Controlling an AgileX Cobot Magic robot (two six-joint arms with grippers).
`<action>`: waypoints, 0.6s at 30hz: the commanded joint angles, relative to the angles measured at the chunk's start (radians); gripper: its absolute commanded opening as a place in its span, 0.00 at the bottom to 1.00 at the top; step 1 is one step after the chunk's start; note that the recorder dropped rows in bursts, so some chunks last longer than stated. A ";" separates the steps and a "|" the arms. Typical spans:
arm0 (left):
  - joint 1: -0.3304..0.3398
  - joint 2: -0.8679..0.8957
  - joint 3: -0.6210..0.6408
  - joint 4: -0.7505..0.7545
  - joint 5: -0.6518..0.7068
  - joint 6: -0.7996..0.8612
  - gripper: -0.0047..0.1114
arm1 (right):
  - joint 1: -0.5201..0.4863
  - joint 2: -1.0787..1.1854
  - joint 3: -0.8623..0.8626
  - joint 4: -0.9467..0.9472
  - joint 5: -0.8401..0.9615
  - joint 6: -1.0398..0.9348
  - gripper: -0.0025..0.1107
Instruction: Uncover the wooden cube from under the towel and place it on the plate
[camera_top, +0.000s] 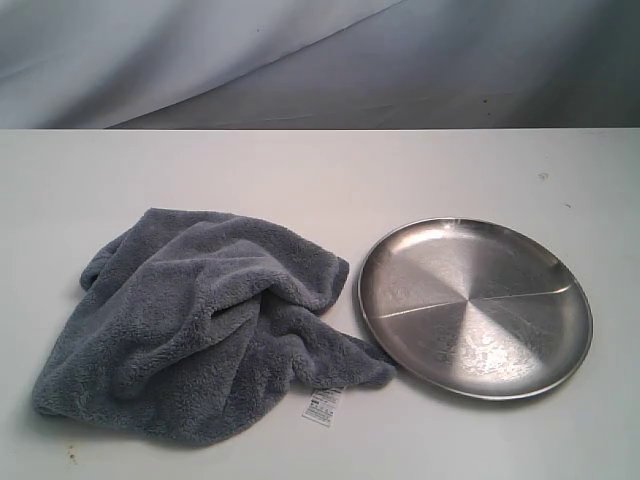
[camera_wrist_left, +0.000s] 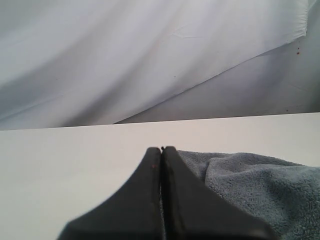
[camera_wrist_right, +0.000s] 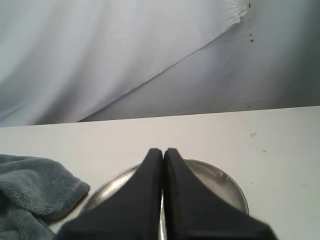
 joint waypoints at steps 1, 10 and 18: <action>-0.005 -0.004 0.004 -0.002 -0.002 -0.003 0.04 | -0.008 -0.006 0.003 0.081 -0.051 0.050 0.02; -0.005 -0.004 0.004 -0.002 -0.002 -0.003 0.04 | -0.004 0.202 -0.129 0.101 -0.049 0.048 0.02; -0.005 -0.004 0.004 -0.002 -0.002 -0.003 0.04 | 0.117 0.554 -0.335 0.104 0.018 -0.021 0.02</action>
